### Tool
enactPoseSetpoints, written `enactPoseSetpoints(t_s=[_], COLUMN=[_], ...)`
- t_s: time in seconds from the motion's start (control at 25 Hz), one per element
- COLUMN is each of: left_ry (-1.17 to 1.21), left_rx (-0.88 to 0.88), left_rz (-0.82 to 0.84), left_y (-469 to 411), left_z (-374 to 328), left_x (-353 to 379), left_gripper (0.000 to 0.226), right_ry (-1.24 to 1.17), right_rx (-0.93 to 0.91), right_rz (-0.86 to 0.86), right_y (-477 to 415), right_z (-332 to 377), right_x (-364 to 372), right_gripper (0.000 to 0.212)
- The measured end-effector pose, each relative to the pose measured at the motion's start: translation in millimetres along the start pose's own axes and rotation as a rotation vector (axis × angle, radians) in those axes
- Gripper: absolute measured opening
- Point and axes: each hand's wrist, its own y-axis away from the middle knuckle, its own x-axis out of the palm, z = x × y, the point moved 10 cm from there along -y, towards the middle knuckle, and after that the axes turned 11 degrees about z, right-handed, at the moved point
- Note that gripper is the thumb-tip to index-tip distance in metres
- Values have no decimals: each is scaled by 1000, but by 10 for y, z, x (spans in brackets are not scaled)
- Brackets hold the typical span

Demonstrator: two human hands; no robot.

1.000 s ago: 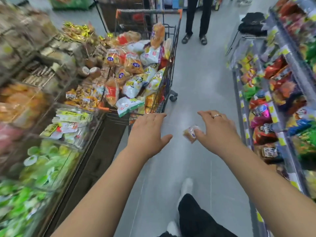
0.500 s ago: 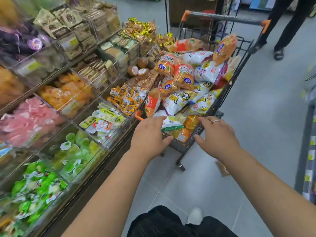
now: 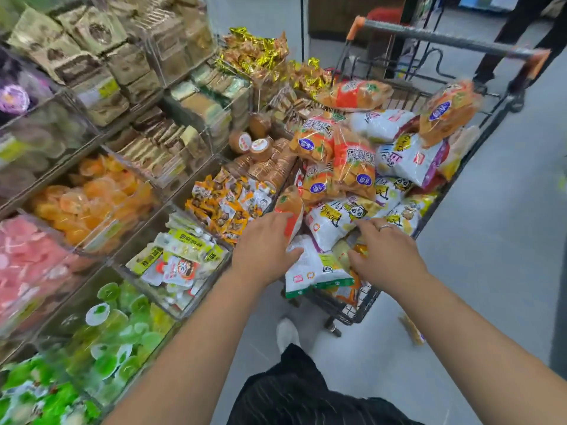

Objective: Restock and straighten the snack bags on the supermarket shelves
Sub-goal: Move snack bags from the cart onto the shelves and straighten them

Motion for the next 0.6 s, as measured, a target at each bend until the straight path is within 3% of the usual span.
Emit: enactPoseSetpoints(t_s=[0.36, 0.6], left_ry=[-8, 281], left_rx=[40, -143], left_rz=[244, 357], left_y=[-1389, -1838], left_z=[567, 985], left_x=[229, 826], left_gripper=[80, 90], right_ry=[-55, 98], right_rx=[120, 74], right_rz=[108, 110], right_y=[-1160, -1916], right_z=[-18, -243], right_x=[-1, -164], right_gripper=[65, 61])
